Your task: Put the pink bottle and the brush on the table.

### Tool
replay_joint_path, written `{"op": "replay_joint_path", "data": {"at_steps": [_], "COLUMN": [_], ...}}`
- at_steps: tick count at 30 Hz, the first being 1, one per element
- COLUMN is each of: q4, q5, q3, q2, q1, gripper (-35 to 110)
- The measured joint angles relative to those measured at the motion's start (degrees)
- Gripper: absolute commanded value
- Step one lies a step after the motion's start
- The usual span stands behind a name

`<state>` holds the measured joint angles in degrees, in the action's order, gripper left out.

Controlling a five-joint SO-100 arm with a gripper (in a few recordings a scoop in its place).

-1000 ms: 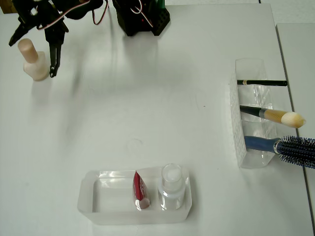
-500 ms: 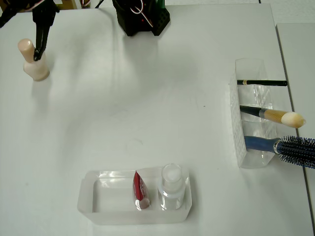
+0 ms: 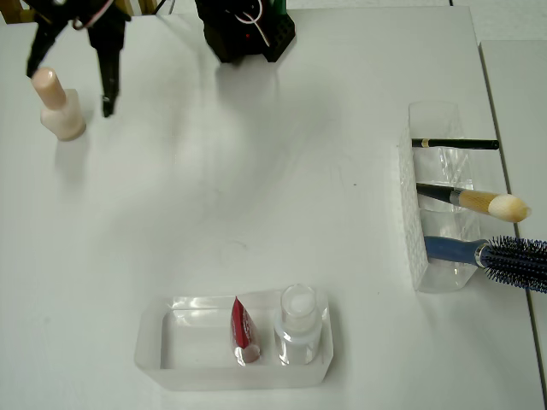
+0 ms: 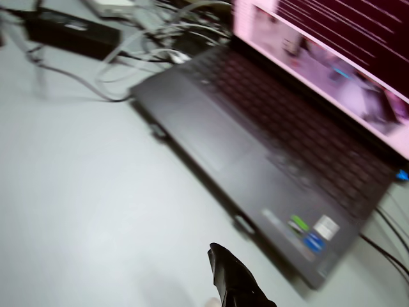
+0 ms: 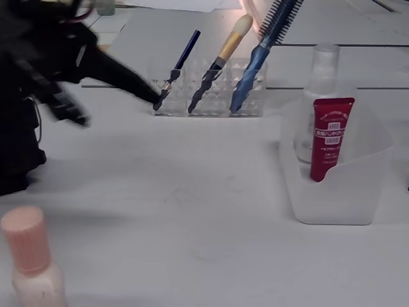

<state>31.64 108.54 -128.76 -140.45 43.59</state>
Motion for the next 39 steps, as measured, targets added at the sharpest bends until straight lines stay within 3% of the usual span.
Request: {"op": "replay_joint_path", "data": {"at_steps": [21, 39], "q4": [3.3, -7.2], "q5": [-0.4, -1.5], "q3": [0.3, 8.1], "q2": [2.4, 19.2], "q1": [-36.0, -60.5], "gripper": [55, 49]}}
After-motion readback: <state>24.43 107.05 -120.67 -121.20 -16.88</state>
